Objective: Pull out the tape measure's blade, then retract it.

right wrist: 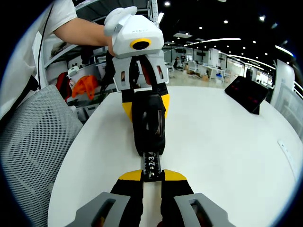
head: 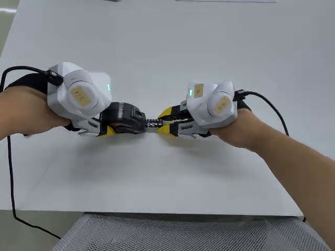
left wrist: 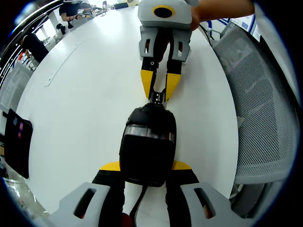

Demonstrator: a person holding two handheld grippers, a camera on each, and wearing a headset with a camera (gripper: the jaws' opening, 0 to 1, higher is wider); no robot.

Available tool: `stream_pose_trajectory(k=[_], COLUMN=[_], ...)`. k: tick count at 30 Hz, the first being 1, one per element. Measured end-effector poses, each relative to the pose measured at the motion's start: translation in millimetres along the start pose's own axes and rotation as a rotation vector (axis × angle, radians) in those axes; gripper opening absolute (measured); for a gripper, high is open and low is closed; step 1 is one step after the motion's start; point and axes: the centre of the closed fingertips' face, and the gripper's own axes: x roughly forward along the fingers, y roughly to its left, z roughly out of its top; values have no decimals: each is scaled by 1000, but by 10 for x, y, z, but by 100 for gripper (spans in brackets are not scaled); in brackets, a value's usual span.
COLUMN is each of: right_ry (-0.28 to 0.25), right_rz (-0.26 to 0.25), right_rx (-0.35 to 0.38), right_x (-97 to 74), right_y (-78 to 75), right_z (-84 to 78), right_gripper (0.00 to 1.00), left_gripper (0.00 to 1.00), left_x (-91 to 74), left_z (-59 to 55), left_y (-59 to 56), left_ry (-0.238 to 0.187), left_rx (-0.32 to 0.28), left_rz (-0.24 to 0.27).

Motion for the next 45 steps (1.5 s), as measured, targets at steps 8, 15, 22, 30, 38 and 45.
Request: stream_pose_trajectory(k=[8,15,22,30,38,45], right_ry=[8,22,30,38,45,56], right_rz=[-5,-10,-13,-14,-19,-22], right_rx=[2,-10,-13,-16,-13,-15], right_x=[-57,-111,-154,-208,-261,-327], right_y=[3,0,-2,-11,-1,-3], right_z=[-61,-113,-151,-178,-203,-238], right_gripper=[10,9,9,9,9,9], left_gripper=[28,28,28,28,28,28], left_x=[4,9,10,8,8,3], left_z=[9,14,14,11,9,7], left_y=[-5,-8,-12,-14,-10,-14], left_ry=[2,8,10,11,10,11], left_rx=[1,3,4,3,4,3], left_rz=[0,0,1,-2,-2,-1])
